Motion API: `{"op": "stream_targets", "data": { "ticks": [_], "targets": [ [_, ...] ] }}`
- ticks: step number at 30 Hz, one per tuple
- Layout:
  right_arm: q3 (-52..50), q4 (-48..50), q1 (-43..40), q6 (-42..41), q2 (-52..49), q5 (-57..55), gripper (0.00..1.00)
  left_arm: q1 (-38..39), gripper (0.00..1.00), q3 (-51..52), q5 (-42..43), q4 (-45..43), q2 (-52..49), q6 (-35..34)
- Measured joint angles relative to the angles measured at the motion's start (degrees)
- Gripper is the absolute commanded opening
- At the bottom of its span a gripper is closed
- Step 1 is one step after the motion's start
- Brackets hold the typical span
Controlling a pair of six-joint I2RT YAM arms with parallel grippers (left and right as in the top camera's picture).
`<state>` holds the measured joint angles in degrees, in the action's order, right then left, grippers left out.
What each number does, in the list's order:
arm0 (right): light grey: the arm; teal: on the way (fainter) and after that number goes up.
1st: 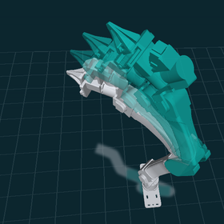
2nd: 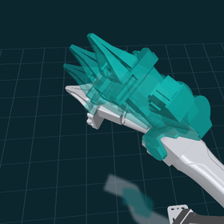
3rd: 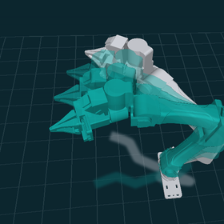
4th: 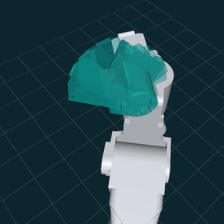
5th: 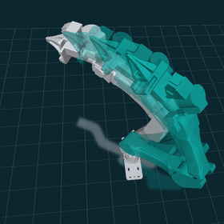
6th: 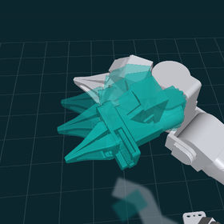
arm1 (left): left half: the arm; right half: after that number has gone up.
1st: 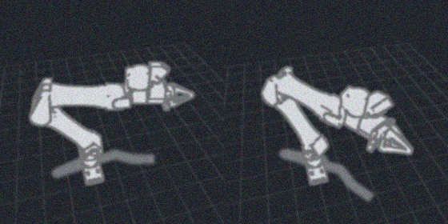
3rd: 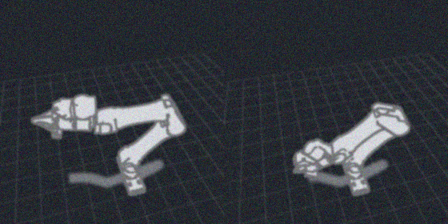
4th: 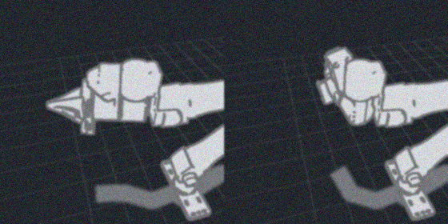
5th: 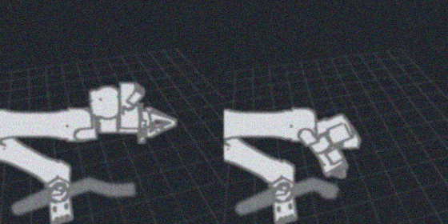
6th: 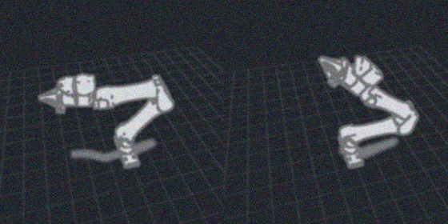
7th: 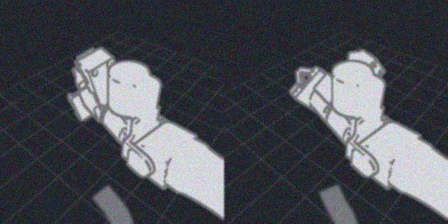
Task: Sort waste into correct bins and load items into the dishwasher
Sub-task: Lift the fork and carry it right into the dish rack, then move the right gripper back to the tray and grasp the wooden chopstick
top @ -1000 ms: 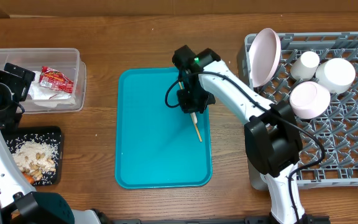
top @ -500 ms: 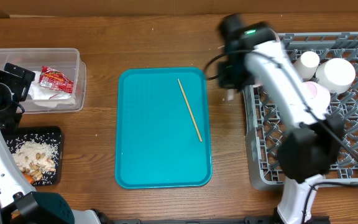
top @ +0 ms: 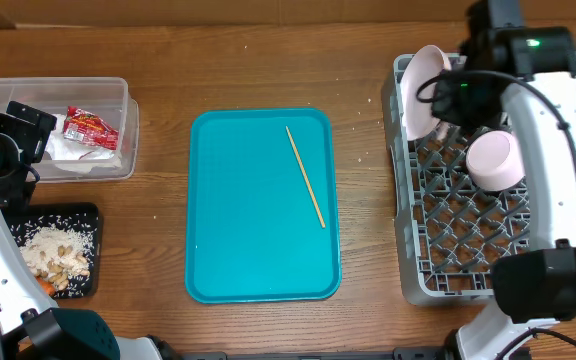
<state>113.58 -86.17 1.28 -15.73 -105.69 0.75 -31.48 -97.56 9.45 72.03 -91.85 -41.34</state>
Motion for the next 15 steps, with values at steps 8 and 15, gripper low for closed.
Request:
{"op": "stream_targets", "data": {
  "ticks": [8,15],
  "targets": [
    [0.00,2.58,-9.75,11.39,0.00,9.05,0.04,0.00,1.00,0.00,0.00,0.00,-0.02,0.00],
    [-4.02,7.02,-10.45,18.21,0.07,10.91,0.04,0.00,1.00,0.00,0.00,0.00,0.00,0.00]
  ]
}}
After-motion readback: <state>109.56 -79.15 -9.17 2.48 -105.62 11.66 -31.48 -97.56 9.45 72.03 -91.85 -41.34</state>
